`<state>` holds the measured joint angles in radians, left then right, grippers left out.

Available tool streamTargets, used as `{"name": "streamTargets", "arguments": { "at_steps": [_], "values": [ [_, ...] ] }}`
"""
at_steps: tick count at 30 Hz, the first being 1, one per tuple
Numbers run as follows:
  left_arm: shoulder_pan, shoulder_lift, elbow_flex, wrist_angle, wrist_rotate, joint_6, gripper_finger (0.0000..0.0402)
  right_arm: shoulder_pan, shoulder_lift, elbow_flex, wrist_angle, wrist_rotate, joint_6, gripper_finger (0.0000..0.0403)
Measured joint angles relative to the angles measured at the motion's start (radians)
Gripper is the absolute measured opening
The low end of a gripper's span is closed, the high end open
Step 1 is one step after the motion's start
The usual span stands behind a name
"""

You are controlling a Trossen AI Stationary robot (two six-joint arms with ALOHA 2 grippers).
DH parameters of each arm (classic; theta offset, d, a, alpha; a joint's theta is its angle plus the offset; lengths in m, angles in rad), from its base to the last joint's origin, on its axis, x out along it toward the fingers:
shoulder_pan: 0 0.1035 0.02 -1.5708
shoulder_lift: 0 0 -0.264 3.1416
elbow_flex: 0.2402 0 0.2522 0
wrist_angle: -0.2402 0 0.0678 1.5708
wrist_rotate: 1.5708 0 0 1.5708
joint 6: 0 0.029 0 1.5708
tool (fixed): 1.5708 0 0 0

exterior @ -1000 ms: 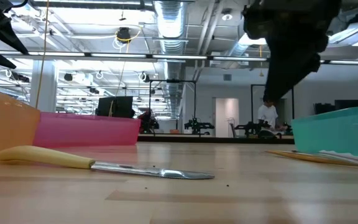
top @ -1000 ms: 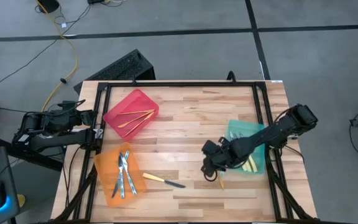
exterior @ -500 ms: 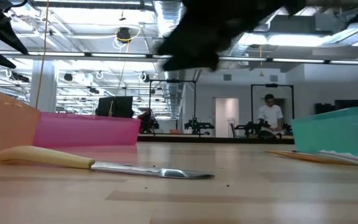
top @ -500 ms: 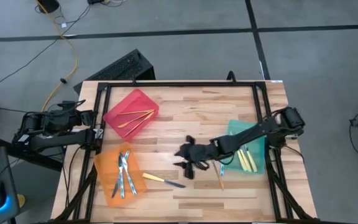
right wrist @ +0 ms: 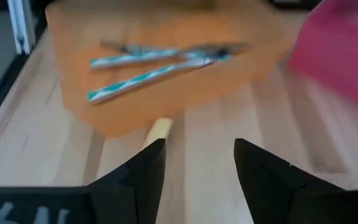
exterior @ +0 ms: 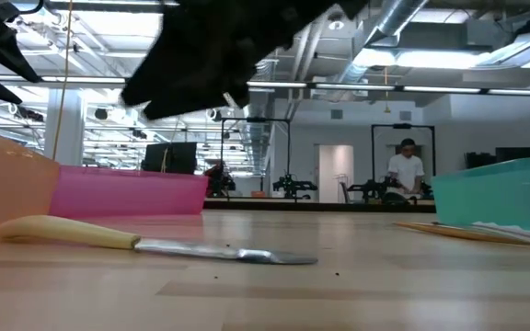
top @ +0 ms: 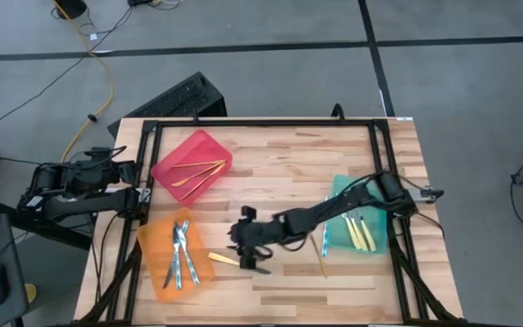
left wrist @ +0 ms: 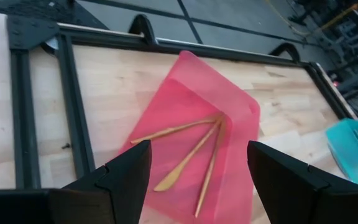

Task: Sort silverware by color (type)
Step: Put the yellow knife into the green bin

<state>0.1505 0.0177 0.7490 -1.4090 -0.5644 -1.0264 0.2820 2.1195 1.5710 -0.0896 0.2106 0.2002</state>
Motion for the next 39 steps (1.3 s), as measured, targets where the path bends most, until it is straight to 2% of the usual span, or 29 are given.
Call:
{"name": "streamTargets", "arguments": {
  "at_steps": [3, 7, 12, 26, 33, 39],
  "values": [
    [0.0, 0.0, 0.0, 0.0, 0.002, 0.001, 0.0247, 0.007, 0.085, 0.146, -0.217, -0.041, 0.07, 0.0212],
    [0.0, 0.001, 0.0, 0.0, 0.002, 0.0, 0.0247, 0.006, 0.157, 0.334, -0.381, -0.132, 0.08, 0.0212],
    [0.0, 0.0, 0.0, 0.0, 0.003, 0.001, 0.0247, 0.01, 0.228, 0.505, -0.519, -0.13, 0.087, 0.021],
    [0.0, 0.0, 0.0, 0.0, 0.002, 0.001, 0.0247, -0.034, 0.243, 0.52, -0.532, -0.229, 0.021, 0.0185],
    [0.0, 0.0, 0.0, 0.0, 0.002, 0.001, 0.0247, -0.064, 0.243, 0.52, -0.527, -0.237, -0.074, 0.0185],
    [0.0, 0.0, 0.0, 0.0, 0.002, 0.0, 0.0247, -0.081, 0.243, 0.52, -0.535, -0.236, -0.059, 0.0184]
  ]
}}
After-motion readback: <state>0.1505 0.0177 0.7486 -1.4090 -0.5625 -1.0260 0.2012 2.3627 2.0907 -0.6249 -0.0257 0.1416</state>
